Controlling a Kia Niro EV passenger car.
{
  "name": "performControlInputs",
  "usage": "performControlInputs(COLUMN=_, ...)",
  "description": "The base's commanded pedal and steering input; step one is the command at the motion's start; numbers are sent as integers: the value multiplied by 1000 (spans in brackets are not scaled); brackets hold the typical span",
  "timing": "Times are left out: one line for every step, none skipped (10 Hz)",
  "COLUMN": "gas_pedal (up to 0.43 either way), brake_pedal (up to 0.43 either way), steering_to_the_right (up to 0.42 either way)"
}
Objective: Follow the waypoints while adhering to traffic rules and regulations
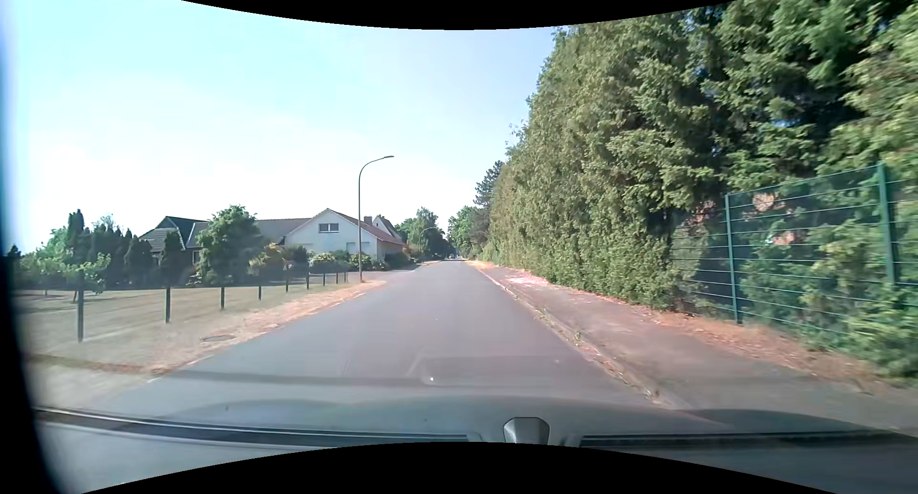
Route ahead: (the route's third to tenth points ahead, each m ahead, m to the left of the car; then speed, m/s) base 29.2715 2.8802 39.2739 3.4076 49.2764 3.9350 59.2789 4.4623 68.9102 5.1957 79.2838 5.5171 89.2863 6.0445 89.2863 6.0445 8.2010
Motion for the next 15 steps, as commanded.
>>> performControlInputs(gas_pedal=358, brake_pedal=6, steering_to_the_right=-49)
performControlInputs(gas_pedal=358, brake_pedal=6, steering_to_the_right=-40)
performControlInputs(gas_pedal=358, brake_pedal=6, steering_to_the_right=-35)
performControlInputs(gas_pedal=358, brake_pedal=6, steering_to_the_right=-30)
performControlInputs(gas_pedal=358, brake_pedal=6, steering_to_the_right=-29)
performControlInputs(gas_pedal=350, brake_pedal=6, steering_to_the_right=-29)
performControlInputs(gas_pedal=331, brake_pedal=6, steering_to_the_right=-25)
performControlInputs(gas_pedal=331, brake_pedal=6, steering_to_the_right=-24)
performControlInputs(gas_pedal=311, brake_pedal=6, steering_to_the_right=-23)
performControlInputs(gas_pedal=280, brake_pedal=6, steering_to_the_right=-22)
performControlInputs(gas_pedal=280, brake_pedal=6, steering_to_the_right=-19)
performControlInputs(gas_pedal=268, brake_pedal=6, steering_to_the_right=-16)
performControlInputs(gas_pedal=260, brake_pedal=6, steering_to_the_right=-12)
performControlInputs(gas_pedal=248, brake_pedal=6, steering_to_the_right=-7)
performControlInputs(gas_pedal=240, brake_pedal=6, steering_to_the_right=-4)
